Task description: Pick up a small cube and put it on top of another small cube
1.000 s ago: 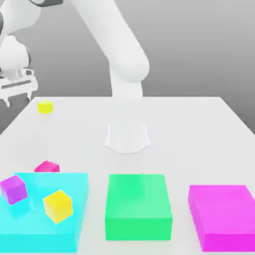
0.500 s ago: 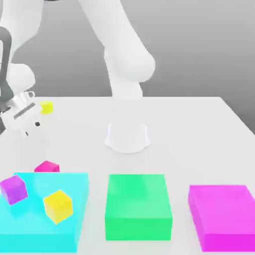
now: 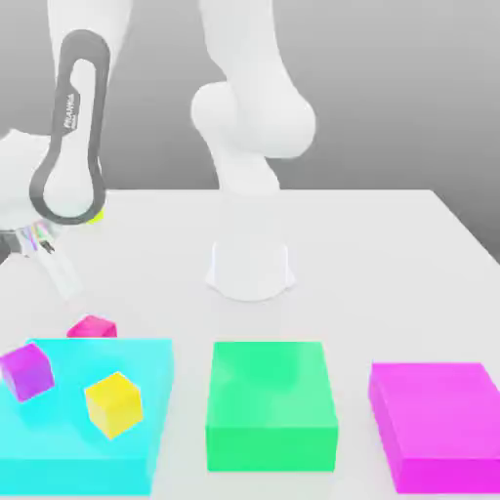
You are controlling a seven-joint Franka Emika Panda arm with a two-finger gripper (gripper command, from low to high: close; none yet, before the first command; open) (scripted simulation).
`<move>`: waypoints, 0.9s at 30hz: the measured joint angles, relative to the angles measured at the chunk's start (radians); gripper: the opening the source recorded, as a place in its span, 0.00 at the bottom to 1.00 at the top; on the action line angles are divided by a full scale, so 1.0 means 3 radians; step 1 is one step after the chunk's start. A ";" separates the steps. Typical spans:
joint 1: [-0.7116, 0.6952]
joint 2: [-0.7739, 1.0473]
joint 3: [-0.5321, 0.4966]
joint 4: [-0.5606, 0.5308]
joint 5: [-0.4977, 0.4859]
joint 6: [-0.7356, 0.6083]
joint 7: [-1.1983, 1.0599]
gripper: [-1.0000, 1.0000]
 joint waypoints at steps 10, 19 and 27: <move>0.0146 0.0296 0.0559 -0.0211 0.0383 0.0968 -0.0574 1.00; -0.0087 0.0506 0.0806 -0.0178 0.0458 0.1143 -0.0628 0.00; 0.0036 -0.0348 0.0487 -0.0313 -0.0268 0.0430 -0.0069 0.00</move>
